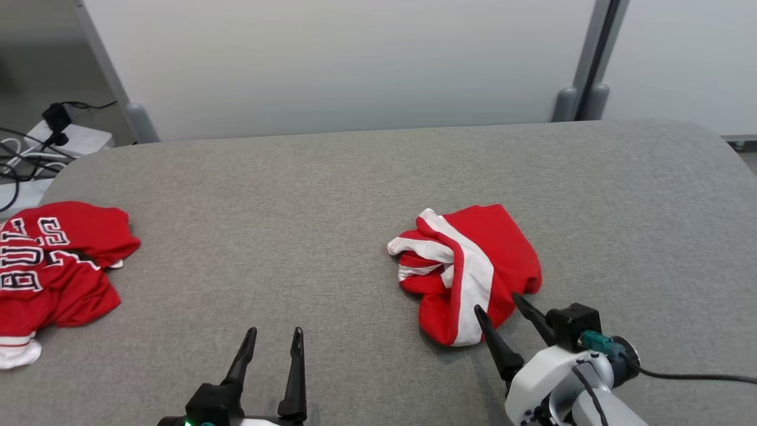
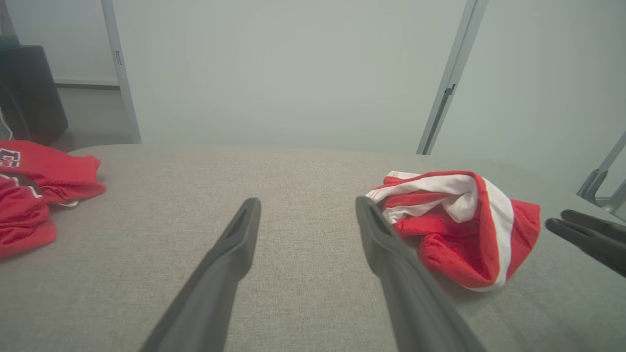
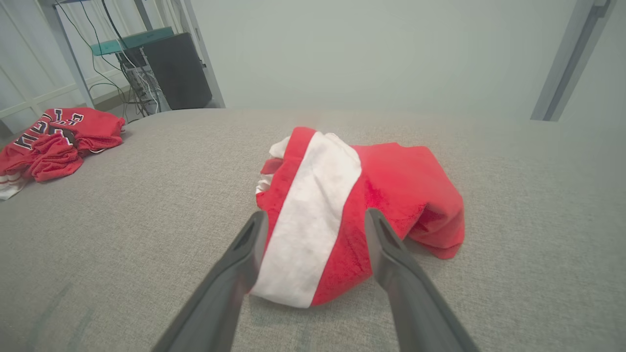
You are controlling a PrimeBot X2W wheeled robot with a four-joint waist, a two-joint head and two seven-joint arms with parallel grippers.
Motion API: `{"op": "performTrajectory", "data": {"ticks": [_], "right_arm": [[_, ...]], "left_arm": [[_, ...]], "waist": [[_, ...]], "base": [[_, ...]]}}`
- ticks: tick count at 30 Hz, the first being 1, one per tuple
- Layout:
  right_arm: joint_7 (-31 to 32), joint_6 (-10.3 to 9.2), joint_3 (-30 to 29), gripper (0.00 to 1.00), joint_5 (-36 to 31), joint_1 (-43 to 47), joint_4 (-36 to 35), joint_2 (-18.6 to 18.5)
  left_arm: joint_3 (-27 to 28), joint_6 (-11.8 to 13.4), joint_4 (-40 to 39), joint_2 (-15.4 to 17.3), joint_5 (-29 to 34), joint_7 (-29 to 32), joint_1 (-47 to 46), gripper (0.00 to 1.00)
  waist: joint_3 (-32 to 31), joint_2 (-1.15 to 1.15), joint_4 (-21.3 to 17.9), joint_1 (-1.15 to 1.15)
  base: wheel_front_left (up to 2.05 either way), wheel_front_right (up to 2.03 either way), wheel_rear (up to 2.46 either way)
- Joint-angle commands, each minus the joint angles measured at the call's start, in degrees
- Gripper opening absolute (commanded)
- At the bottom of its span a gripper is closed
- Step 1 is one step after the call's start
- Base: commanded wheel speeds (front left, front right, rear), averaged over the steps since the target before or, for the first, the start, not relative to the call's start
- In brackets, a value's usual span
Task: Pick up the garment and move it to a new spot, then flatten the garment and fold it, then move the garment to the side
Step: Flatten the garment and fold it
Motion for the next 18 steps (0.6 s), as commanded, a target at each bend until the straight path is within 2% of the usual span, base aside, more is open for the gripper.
{"op": "performTrajectory", "data": {"ticks": [1, 3, 12, 18], "right_arm": [[-0.7, 0.4, 1.0, 1.0, 0.8, -2.9, 1.1, 0.5], [-0.7, 0.4, 1.2, 1.0, 1.4, -4.5, 4.5, 0.8], [-0.7, 0.4, 4.0, 1.0, 6.1, -8.4, 10.1, 0.9], [-0.7, 0.4, 3.3, 1.0, 5.0, -11.1, 16.9, 0.9]], "left_arm": [[1.0, 0.1, -1.1, 0.0, -0.5, -0.8, -3.6, 1.0], [0.2, 0.3, -1.0, 0.0, -1.0, -0.8, -3.9, 1.0], [-1.9, 0.9, -1.1, 0.0, -2.0, -0.8, -4.5, 1.0], [-3.1, 1.2, -1.2, 0.0, -2.5, -0.8, -4.9, 1.0]], "waist": [[0.3, 0.0, 1.4, 0.0], [0.4, 0.0, 2.5, 0.0], [0.9, 0.0, 7.0, 0.0], [1.6, 0.0, 9.5, 0.0]], "base": [[0.0, 0.0, 0.0], [0.0, 0.0, 0.0], [0.0, 0.0, 0.0], [0.0, 0.0, 0.0]]}}
